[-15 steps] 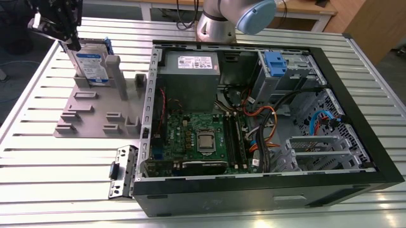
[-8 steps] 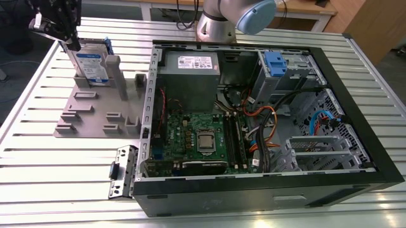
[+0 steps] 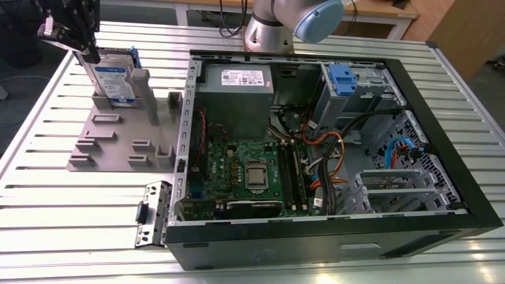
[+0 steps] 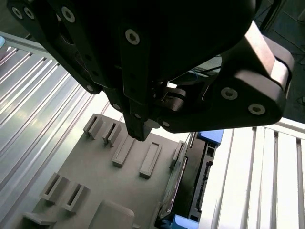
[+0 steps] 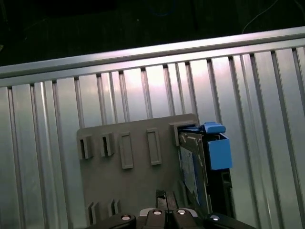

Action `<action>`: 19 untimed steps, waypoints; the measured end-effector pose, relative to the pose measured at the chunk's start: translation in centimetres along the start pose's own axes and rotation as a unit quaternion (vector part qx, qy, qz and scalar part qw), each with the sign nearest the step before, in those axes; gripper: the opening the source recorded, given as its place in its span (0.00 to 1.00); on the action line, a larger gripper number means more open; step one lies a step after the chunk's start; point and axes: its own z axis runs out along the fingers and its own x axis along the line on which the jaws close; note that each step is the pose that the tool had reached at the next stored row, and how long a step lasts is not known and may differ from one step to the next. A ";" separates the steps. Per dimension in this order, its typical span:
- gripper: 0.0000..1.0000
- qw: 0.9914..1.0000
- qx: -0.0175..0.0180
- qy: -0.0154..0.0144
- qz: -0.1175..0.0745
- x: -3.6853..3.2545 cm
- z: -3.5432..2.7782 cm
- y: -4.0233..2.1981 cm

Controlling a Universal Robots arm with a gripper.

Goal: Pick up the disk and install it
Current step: 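Pick up the disk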

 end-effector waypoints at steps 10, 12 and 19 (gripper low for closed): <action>0.10 1.000 -0.001 0.001 -0.029 0.00 0.00 0.00; 0.10 0.999 -0.001 0.001 -0.034 0.00 0.00 0.00; 0.10 0.999 -0.001 0.002 -0.054 0.00 0.00 0.00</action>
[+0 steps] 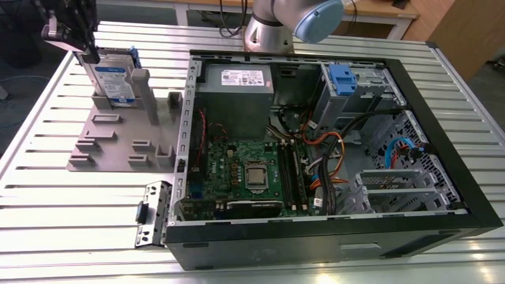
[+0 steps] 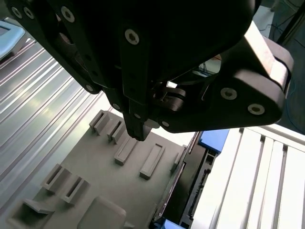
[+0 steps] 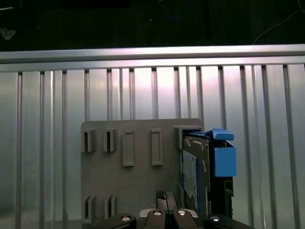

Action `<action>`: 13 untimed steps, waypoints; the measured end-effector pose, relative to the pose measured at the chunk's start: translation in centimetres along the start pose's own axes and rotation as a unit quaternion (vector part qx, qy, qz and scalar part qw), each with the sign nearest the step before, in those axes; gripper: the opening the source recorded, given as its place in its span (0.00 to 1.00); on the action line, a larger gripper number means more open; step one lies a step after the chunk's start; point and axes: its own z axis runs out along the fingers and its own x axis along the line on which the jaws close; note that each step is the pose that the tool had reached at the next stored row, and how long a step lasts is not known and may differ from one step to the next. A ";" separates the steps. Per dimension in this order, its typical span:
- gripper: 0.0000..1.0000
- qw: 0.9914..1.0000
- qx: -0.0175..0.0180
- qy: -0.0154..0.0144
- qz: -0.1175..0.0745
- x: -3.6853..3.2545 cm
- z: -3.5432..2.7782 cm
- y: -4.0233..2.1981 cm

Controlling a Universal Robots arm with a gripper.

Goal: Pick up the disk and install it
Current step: 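Pick up the disk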

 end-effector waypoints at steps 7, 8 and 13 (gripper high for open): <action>0.10 1.000 0.000 0.001 -0.020 0.00 0.00 0.00; 0.10 1.000 -0.001 0.001 -0.023 0.00 0.00 0.00; 0.10 0.999 -0.001 0.002 -0.037 0.00 0.00 0.00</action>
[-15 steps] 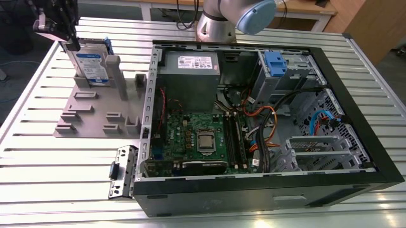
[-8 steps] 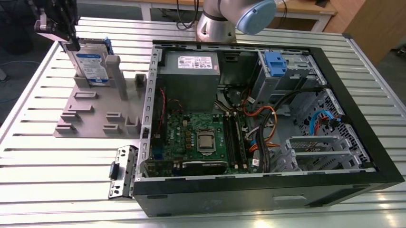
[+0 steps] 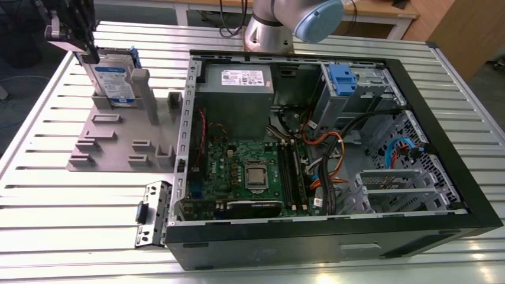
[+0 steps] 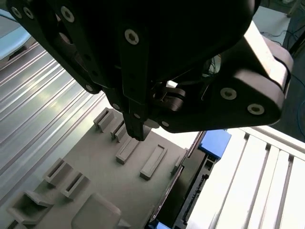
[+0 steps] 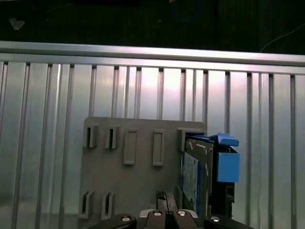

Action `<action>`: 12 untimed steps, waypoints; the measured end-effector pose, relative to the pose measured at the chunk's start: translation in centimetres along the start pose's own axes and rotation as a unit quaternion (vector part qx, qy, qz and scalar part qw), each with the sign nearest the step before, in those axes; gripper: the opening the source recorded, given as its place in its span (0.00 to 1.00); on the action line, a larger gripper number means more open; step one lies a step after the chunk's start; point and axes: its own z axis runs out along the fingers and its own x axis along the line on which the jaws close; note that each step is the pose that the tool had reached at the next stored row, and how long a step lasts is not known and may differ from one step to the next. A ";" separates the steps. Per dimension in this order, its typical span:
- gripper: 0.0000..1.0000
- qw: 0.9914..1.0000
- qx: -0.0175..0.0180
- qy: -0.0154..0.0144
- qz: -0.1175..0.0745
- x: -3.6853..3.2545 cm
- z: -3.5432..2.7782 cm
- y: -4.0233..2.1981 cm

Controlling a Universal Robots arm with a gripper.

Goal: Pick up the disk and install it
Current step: 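Pick up the disk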

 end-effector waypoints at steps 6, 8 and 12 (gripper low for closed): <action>0.10 1.000 0.000 0.001 -0.017 0.00 0.00 0.00; 0.10 1.000 -0.001 0.001 -0.023 0.00 0.00 0.00; 0.10 0.999 -0.001 0.001 -0.034 0.00 0.00 0.00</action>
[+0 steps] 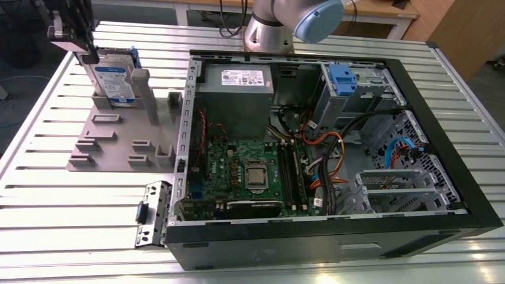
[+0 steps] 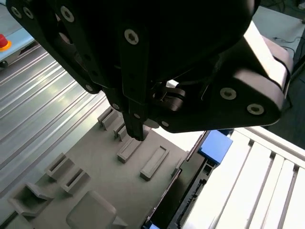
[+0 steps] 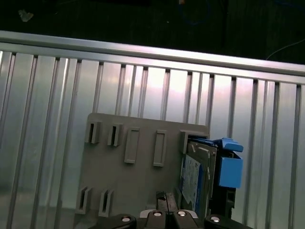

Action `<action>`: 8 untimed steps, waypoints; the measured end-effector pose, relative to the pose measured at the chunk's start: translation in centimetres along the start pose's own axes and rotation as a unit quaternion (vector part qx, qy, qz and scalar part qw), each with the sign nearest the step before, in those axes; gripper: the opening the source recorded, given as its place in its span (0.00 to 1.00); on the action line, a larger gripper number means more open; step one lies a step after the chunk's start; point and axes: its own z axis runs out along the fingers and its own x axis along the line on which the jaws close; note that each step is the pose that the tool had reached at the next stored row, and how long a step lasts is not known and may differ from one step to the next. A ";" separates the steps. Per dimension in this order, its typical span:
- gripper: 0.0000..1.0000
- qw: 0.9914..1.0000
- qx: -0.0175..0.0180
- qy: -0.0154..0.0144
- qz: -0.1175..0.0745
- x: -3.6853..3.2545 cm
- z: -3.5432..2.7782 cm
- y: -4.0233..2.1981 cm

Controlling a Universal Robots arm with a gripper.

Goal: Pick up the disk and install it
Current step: 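Pick up the disk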

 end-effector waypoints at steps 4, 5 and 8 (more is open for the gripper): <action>0.10 1.000 0.000 0.000 -0.011 0.00 0.00 0.00; 0.10 1.000 0.000 0.001 -0.014 0.00 0.00 0.00; 0.10 1.000 -0.001 0.001 -0.024 0.00 0.00 0.00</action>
